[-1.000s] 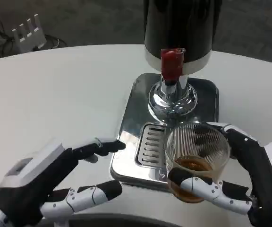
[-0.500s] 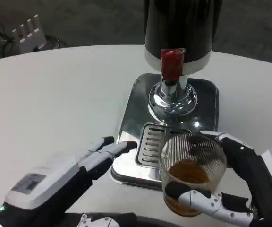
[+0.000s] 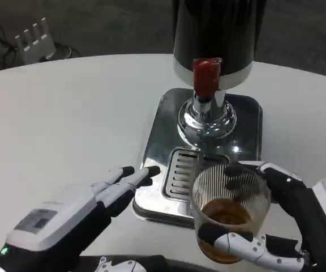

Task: Grasp the cup under the faucet to collect the drink, then remove the cup.

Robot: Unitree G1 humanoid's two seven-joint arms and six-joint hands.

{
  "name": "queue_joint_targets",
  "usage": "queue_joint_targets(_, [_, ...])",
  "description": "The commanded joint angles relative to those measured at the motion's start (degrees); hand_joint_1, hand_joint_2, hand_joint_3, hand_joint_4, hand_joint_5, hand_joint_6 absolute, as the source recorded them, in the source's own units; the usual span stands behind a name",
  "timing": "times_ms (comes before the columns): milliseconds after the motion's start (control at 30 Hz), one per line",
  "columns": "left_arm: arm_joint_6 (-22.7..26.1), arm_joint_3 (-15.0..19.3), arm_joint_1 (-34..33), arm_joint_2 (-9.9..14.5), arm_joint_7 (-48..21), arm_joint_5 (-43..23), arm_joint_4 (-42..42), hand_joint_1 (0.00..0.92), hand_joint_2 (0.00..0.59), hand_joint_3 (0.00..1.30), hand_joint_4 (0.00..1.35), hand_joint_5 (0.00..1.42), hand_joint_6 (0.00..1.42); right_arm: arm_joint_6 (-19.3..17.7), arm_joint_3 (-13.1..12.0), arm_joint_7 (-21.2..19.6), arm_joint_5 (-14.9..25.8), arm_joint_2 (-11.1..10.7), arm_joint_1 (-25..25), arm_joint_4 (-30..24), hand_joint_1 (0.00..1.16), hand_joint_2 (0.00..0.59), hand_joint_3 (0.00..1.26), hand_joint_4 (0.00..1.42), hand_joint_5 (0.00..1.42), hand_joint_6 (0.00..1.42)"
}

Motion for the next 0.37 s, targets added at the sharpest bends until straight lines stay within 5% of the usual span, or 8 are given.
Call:
queue_joint_targets(33, [0.62, -0.11, 1.11, 0.53, -0.35, 0.74, -0.54, 0.000, 0.099, 0.03, 0.00, 0.00, 0.13, -1.74, 0.16, 0.02, 0.87, 0.26, 0.25, -2.71, 0.86, 0.152, 0.85, 0.94, 1.02, 0.42])
queue_joint_targets(367, [0.98, 0.47, 1.40, 0.72, -0.44, 0.03, -0.43, 0.000, 0.099, 0.03, 0.00, 0.00, 0.13, -1.89, 0.35, -0.04, 0.75, 0.08, 0.66, -3.02, 0.86, 0.151, 0.86, 0.94, 1.03, 0.43])
